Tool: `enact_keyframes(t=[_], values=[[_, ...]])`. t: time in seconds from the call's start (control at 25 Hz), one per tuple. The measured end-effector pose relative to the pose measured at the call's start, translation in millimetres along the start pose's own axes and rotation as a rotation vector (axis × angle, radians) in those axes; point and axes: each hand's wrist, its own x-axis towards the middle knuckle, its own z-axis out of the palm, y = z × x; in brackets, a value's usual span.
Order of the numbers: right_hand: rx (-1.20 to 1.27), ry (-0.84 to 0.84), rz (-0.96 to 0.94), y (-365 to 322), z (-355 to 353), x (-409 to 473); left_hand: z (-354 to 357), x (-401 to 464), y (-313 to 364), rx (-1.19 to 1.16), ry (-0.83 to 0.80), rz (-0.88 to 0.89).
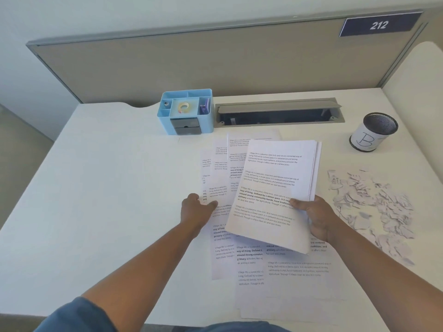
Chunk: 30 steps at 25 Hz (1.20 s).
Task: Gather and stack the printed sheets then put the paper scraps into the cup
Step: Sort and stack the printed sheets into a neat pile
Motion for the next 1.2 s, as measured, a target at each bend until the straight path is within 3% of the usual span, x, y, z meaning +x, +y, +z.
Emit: enact_keyframes(t=[0.16, 0.48, 0.64, 0.88, 1.2], values=[[-0.048, -0.021, -0.003, -3, 6, 14, 9, 5, 5, 0.041, 0.022, -0.037], [-0.096, -0.064, 0.022, -11, 20, 46, 9, 23, 16, -0.262, -0.017, -0.187], [-0.1, -0.073, 0.041, -11, 26, 56, 15, 19, 21, -0.215, 0.009, -0.11], [-0.077, -0.101, 0.054, -8, 20, 59, 6, 30, 36, -0.25, 0.196, -0.023], [-0.106, -0.144, 0.051, -17, 27, 65, -9, 51, 58, -0.373, 0.173, -0.072]])
